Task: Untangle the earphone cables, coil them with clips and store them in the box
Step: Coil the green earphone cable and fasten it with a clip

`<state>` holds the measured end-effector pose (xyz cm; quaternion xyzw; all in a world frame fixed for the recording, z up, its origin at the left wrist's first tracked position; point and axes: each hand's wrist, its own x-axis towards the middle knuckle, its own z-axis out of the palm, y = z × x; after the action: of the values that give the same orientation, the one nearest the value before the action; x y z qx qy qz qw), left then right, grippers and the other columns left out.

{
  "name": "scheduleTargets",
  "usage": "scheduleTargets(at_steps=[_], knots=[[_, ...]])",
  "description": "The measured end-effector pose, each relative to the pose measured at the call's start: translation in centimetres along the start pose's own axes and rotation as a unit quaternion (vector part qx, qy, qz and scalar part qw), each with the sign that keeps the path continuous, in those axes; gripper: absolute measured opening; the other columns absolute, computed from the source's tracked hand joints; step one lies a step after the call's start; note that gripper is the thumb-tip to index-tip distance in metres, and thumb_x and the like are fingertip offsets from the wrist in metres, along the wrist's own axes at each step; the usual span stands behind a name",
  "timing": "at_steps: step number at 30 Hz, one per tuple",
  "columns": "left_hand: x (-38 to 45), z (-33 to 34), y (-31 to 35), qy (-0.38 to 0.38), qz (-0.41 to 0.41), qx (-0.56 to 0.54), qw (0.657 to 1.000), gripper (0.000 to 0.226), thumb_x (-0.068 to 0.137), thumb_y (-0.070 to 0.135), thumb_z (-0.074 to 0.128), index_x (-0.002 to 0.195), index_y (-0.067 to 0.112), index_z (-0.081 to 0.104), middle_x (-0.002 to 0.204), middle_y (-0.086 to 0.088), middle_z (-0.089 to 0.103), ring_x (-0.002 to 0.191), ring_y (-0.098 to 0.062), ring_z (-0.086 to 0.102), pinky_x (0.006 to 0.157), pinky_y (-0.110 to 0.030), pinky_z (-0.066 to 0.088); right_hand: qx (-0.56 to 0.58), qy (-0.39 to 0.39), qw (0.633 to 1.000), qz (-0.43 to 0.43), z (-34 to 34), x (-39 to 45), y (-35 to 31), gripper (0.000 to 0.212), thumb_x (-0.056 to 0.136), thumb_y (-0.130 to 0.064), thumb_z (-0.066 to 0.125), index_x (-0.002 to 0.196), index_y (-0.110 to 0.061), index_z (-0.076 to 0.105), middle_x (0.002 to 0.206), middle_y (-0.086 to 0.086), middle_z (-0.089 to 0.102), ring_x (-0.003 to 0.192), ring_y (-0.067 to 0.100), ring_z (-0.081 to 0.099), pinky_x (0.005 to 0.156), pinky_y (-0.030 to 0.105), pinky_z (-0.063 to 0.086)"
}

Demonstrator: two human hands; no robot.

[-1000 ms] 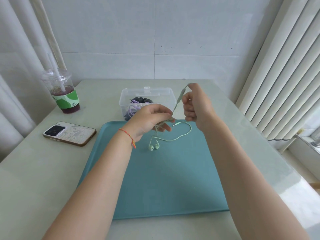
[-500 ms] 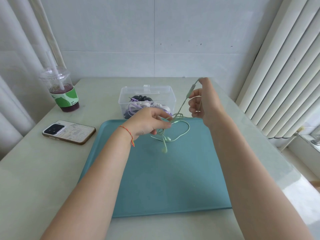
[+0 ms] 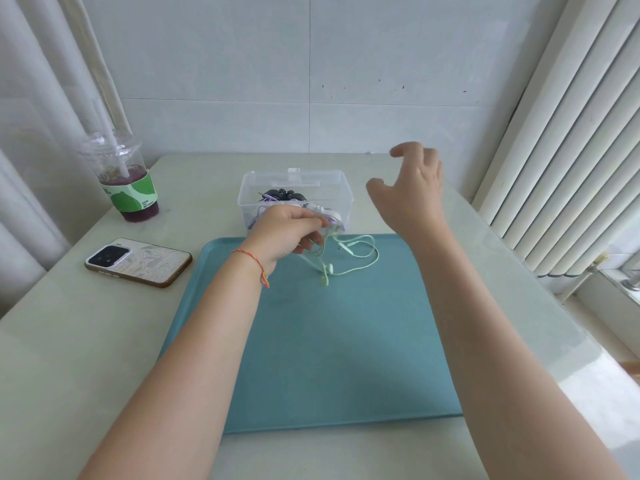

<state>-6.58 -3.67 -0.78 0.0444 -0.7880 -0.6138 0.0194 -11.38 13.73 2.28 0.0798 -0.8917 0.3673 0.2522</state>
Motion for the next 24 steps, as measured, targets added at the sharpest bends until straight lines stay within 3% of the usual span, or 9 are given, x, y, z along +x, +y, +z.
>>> scheduleTargets(at_steps=[2,4,6,8,9,11,15,19,24], knots=[[0.2,-0.2,0.0,0.002,-0.025,-0.075,0.997,0.017,0.095,0.012,0.056,0.087,0.015,0.07,0.057,0.004,0.064,0.048,-0.006,0.054,0.056,-0.021,0.044,0.027,-0.016,0.998,-0.049,-0.2,-0.3,-0.9,0.022,0.081,-0.014,0.056,0.102,-0.011,0.061,0.108,0.005,0.059,0.099,0.019,0.053,0.08,0.022,0.039],[0.3,-0.5,0.2,-0.008,-0.05,-0.16,0.986,0.017,0.096,0.011,0.052,0.09,0.013,0.068,0.056,0.005,0.064,0.048,-0.008,0.057,0.054,-0.02,0.045,0.09,-0.132,0.987,-0.008,-0.7,-0.6,-1.8,0.014,0.081,-0.015,0.054,0.082,-0.008,0.066,0.079,0.006,0.069,0.072,0.02,0.064,0.064,0.024,0.047],[0.3,-0.7,0.4,-0.018,-0.062,-0.223,0.973,0.018,0.097,0.012,0.051,0.09,0.013,0.066,0.058,0.004,0.065,0.051,-0.009,0.061,0.052,-0.018,0.047,0.099,-0.28,0.955,0.021,-0.8,-1.1,-2.2,0.027,0.084,-0.029,0.058,0.077,-0.004,0.068,0.07,0.007,0.071,0.062,0.021,0.068,0.059,0.031,0.054],[0.2,-0.7,0.6,-0.019,-0.074,-0.264,0.961,0.019,0.098,0.013,0.05,0.089,0.014,0.066,0.061,0.003,0.067,0.055,-0.011,0.063,0.054,-0.017,0.051,0.046,-0.36,0.932,0.001,-0.4,-1.6,-2.0,0.042,0.081,-0.051,0.065,0.081,-0.009,0.069,0.076,0.004,0.073,0.07,0.019,0.071,0.065,0.033,0.057],[0.3,-0.7,0.6,-0.014,-0.079,-0.282,0.956,0.019,0.098,0.014,0.049,0.09,0.014,0.066,0.063,0.002,0.068,0.057,-0.012,0.064,0.055,-0.018,0.052,0.035,-0.369,0.929,-0.005,-0.1,-1.7,-1.8,0.043,0.079,-0.054,0.067,0.083,-0.012,0.07,0.079,0.004,0.074,0.076,0.02,0.071,0.07,0.034,0.057],[0.5,-0.8,0.6,-0.003,-0.079,-0.306,0.949,0.016,0.098,0.013,0.05,0.091,0.013,0.065,0.066,0.0,0.07,0.059,-0.012,0.067,0.057,-0.019,0.054,0.055,-0.364,0.93,-0.007,0.2,-1.6,-1.4,0.031,0.083,-0.042,0.07,0.085,-0.011,0.07,0.08,0.006,0.074,0.079,0.021,0.071,0.077,0.037,0.058],[0.6,-0.8,0.3,-0.041,-0.042,-0.241,0.969,0.009,0.09,0.013,0.064,0.098,0.016,0.062,0.078,0.0,0.07,0.067,-0.012,0.066,0.065,-0.021,0.053,0.142,-0.364,0.921,0.006,0.1,-1.3,-1.0,0.018,0.088,-0.019,0.069,0.087,-0.001,0.07,0.08,0.008,0.074,0.071,0.018,0.07,0.072,0.03,0.058],[0.3,-0.4,0.3,-0.015,-0.016,-0.208,0.978,0.021,0.082,0.002,0.07,0.096,0.015,0.061,0.08,-0.003,0.068,0.067,-0.014,0.064,0.07,-0.024,0.054,0.199,-0.348,0.915,0.046,0.0,-1.1,-0.7,0.02,0.089,-0.018,0.068,0.089,0.002,0.07,0.083,0.011,0.075,0.07,0.017,0.069,0.068,0.026,0.059],[0.3,0.2,0.5,0.008,-0.011,-0.189,0.982,0.024,0.084,-0.003,0.068,0.094,0.014,0.052,0.085,-0.01,0.065,0.07,-0.025,0.066,0.075,-0.037,0.059,0.238,-0.346,0.904,0.081,0.2,-1.4,-0.8,0.022,0.089,-0.017,0.067,0.091,0.005,0.068,0.078,0.012,0.074,0.069,0.021,0.07,0.065,0.026,0.059]])
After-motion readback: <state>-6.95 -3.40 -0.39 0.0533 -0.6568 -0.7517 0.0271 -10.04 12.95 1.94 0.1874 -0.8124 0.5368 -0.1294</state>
